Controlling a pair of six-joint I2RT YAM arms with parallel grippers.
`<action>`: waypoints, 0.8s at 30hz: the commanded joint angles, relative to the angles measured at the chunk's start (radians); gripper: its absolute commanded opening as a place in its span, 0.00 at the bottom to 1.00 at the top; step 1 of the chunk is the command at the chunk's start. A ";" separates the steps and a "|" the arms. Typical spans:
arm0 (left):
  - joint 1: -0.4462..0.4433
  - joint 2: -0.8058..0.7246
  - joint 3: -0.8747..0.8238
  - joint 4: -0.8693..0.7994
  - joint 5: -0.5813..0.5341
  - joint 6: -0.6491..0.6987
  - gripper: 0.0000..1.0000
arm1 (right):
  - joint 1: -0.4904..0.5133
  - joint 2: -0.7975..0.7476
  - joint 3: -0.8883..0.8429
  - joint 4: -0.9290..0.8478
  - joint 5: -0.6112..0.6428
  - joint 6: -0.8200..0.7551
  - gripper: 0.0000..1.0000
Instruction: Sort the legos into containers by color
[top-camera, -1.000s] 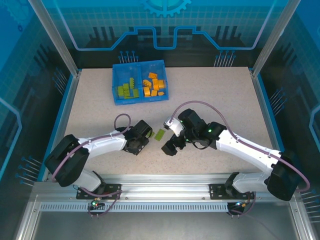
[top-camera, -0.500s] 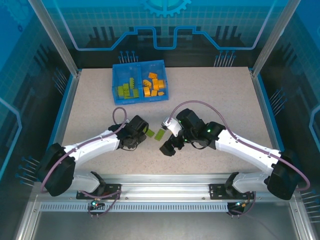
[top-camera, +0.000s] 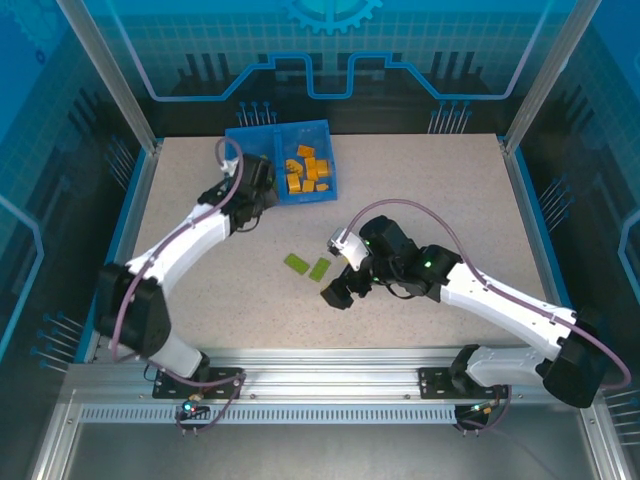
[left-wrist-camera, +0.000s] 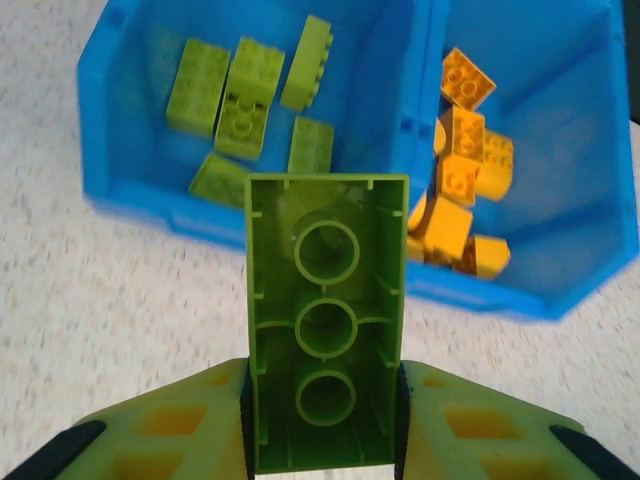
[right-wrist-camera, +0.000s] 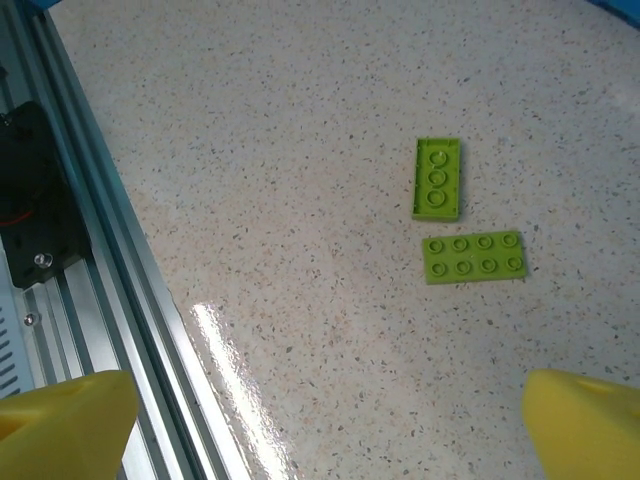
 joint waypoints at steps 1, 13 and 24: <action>0.062 0.136 0.130 0.016 0.030 0.111 0.36 | 0.017 -0.041 0.019 -0.004 0.013 0.022 1.00; 0.210 0.561 0.641 -0.081 0.126 0.149 0.35 | 0.037 -0.102 -0.003 -0.049 0.066 0.039 1.00; 0.262 0.676 0.757 -0.092 0.194 0.102 0.47 | 0.044 -0.118 0.008 -0.078 0.091 0.043 1.00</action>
